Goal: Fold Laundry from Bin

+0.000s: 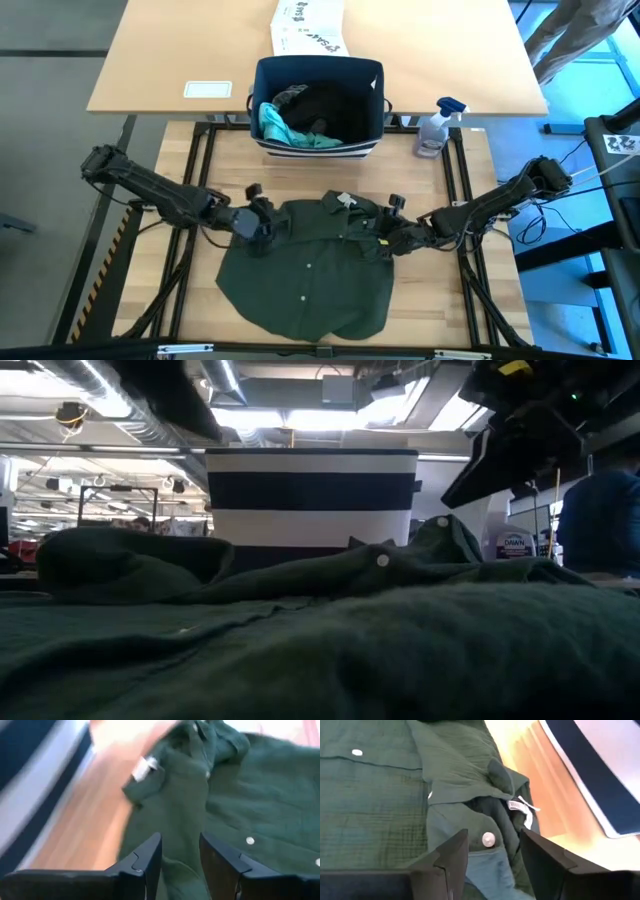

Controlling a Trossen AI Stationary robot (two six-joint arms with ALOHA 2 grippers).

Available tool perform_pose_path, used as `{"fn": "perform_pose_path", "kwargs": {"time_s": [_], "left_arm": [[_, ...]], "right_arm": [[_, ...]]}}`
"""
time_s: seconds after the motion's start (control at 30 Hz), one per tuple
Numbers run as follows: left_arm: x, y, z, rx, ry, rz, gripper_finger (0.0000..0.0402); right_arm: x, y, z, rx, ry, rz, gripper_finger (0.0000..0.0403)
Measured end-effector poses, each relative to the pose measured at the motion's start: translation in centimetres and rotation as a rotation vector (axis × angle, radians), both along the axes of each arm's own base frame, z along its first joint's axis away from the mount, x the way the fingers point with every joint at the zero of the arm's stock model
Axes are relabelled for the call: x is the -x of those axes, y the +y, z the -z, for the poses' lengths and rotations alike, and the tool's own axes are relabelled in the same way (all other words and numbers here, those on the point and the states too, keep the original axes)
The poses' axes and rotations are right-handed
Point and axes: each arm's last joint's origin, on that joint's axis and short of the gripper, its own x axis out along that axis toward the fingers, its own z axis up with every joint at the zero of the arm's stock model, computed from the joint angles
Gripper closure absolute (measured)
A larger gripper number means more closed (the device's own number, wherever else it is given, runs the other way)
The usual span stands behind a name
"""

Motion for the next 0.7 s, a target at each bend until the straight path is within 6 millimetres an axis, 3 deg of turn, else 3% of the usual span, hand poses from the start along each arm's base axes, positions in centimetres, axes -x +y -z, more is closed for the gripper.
{"fn": "perform_pose_path", "kwargs": {"time_s": [0.2, 0.37, 0.57, 0.7], "left_arm": [[-1.3, 1.1, 5.4, -0.020, 0.208, -0.093, 0.0276], [-2.2, 1.5, 8.1, -0.030, 0.313, -0.130, 0.0276], [-2.8, 1.9, 9.8, -0.055, 0.391, -0.130, 0.0286], [-2.8, 2.0, 9.8, -0.101, 0.383, -0.148, 0.0332]], "right_arm": [[0.3, 0.0, 0.8, -0.042, 0.028, -0.009, 0.0225], [0.4, 0.0, 1.0, -0.048, 0.037, -0.008, 0.0226], [0.2, 0.0, 1.2, -0.045, 0.039, -0.009, 0.0226], [0.1, 0.1, 1.7, -0.032, 0.055, -0.005, 0.0226]]}}
